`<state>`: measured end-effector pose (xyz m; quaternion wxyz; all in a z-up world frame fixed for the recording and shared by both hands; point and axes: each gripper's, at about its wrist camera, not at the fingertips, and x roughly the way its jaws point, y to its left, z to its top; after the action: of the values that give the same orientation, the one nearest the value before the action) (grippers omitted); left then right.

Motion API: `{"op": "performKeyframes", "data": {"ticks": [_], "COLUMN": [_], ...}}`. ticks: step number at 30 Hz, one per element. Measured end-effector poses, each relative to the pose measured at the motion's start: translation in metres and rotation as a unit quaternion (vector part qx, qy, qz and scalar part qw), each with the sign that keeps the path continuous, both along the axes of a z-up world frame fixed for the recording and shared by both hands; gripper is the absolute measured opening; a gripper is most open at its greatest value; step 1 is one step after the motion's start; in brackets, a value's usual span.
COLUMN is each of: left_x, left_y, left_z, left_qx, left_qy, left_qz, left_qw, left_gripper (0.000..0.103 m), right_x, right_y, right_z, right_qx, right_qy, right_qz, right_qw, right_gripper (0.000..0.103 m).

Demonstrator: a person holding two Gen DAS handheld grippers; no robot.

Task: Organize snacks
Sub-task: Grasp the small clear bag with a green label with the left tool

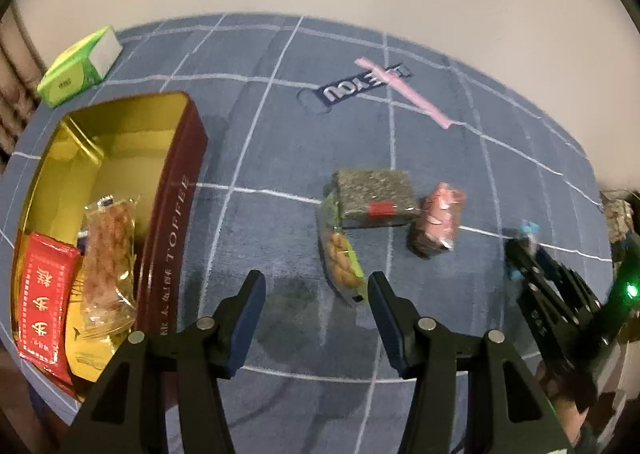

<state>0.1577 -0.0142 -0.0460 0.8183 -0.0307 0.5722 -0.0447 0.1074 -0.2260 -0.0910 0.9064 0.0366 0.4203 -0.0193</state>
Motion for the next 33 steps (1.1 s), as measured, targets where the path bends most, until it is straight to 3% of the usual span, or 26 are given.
{"op": "performKeyframes", "data": {"ticks": [9, 19, 21, 24, 26, 33], "left_x": [0.015, 0.027, 0.026, 0.026, 0.027, 0.029], "left_y": [-0.004, -0.008, -0.008, -0.009, -0.010, -0.009], "left_z": [-0.011, -0.023, -0.023, -0.022, -0.024, -0.027], "left_qx": [-0.037, -0.028, -0.029, -0.024, -0.026, -0.018], "left_qy": [0.028, 0.044, 0.040, 0.038, 0.041, 0.038], "left_qz": [0.009, 0.023, 0.020, 0.011, 0.007, -0.001], "left_qw": [0.9989, 0.9984, 0.9986, 0.9989, 0.9988, 0.9991], "left_gripper": [0.054, 0.053, 0.045, 0.043, 0.032, 0.023], "right_x": [-0.001, -0.001, -0.001, 0.000, -0.001, -0.001], "right_y": [-0.001, 0.001, 0.000, 0.001, 0.001, 0.000], "right_z": [0.000, 0.000, 0.000, 0.001, 0.001, 0.000], "right_qx": [-0.003, -0.003, -0.003, -0.003, -0.003, -0.005], "right_qy": [0.000, 0.000, 0.000, 0.000, 0.001, 0.001], "right_qz": [0.000, -0.001, -0.001, 0.000, 0.000, -0.001], "right_qw": [1.000, 1.000, 1.000, 1.000, 1.000, 1.000], "right_gripper": [0.026, 0.026, 0.026, 0.026, 0.026, 0.026]}}
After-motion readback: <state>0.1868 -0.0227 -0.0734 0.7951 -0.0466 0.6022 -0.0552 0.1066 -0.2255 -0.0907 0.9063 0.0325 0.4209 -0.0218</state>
